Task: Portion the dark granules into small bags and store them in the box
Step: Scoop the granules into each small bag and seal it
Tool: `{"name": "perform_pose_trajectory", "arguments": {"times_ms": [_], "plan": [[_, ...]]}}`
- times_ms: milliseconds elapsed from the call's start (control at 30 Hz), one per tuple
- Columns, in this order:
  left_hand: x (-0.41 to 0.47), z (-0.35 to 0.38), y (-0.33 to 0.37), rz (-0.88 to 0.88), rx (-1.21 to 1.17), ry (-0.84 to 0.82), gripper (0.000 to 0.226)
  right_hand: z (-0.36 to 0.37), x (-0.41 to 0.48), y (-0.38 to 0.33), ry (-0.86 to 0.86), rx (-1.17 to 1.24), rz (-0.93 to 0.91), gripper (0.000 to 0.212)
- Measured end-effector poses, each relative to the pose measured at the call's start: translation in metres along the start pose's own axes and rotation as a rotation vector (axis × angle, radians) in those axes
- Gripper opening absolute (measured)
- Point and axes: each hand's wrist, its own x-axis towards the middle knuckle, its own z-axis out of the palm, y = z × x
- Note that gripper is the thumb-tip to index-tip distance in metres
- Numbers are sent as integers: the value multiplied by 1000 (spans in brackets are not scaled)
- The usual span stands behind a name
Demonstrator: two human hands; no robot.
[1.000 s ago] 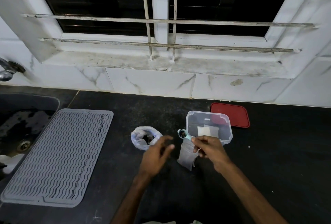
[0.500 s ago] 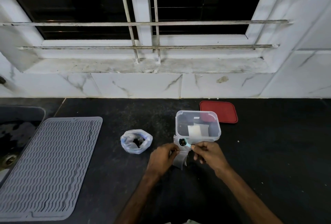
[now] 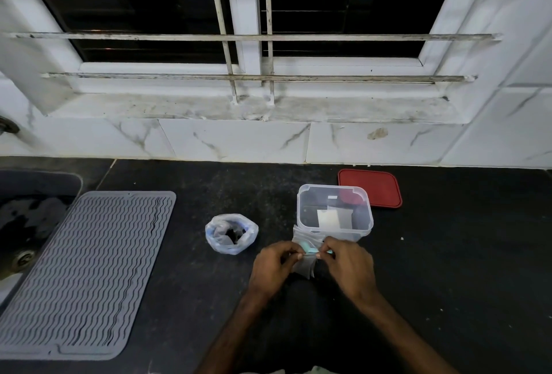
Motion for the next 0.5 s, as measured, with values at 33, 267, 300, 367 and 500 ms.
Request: {"name": "perform_pose_trajectory", "arguments": {"times_ms": [33, 267, 300, 367, 500], "plan": [[0, 0, 0, -2, -6, 2, 11, 1, 0, 1, 9, 31, 10, 8], [-4, -7, 3, -49, -61, 2, 13, 2, 0, 4, 5, 459, 179, 13], [-5, -6, 2, -47, -66, -1, 14, 2, 1, 5, -10, 548, 209, 12], [-7, -7, 0, -33, -59, -4, 16, 1, 1, 6, -24, 672, 257, 11], [-11, -9, -1, -27, -114, 9, 21, -1, 1, 5, -24, 830, 310, 10]]}}
